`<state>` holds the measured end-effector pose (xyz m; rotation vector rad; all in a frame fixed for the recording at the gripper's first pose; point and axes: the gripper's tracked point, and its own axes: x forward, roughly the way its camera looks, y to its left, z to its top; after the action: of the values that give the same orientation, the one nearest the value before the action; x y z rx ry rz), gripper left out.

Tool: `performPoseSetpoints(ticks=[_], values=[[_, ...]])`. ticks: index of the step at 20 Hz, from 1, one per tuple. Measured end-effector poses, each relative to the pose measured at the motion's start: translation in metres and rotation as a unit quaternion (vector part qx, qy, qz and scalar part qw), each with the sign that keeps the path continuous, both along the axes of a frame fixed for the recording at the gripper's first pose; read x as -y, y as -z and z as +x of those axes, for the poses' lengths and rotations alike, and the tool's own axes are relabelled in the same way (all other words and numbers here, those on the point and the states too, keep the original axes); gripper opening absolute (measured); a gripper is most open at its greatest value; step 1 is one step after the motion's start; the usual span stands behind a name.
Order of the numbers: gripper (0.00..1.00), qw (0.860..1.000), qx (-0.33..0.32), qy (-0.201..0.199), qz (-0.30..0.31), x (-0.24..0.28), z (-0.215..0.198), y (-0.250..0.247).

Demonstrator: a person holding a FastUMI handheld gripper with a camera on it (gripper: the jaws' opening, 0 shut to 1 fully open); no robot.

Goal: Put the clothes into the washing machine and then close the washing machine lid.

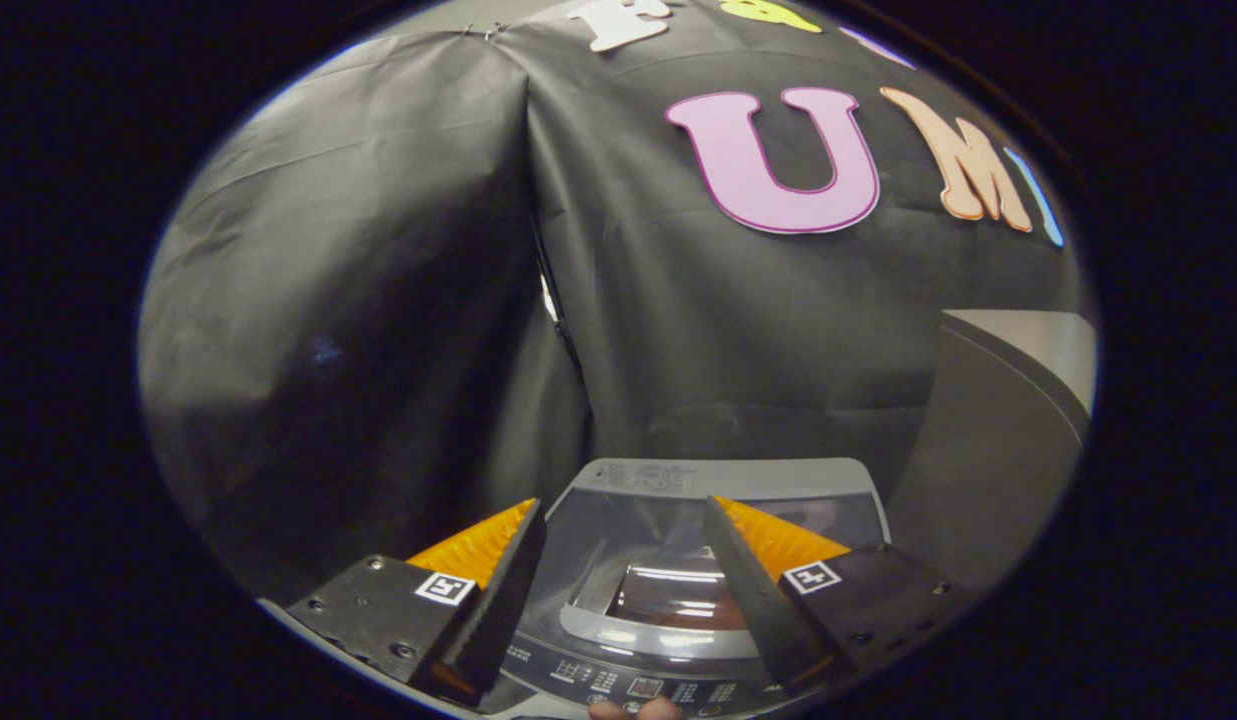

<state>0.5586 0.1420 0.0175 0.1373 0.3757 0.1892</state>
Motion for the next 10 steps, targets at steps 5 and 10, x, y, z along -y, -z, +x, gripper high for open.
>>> performPoseSetpoints(ticks=[5, 10], values=[[0.96, 0.999, 0.032, 0.009, 0.000, 0.010, -0.053, -0.005], [0.96, 0.998, 0.060, 0.017, 0.006, 0.024, -0.106, -0.017]])
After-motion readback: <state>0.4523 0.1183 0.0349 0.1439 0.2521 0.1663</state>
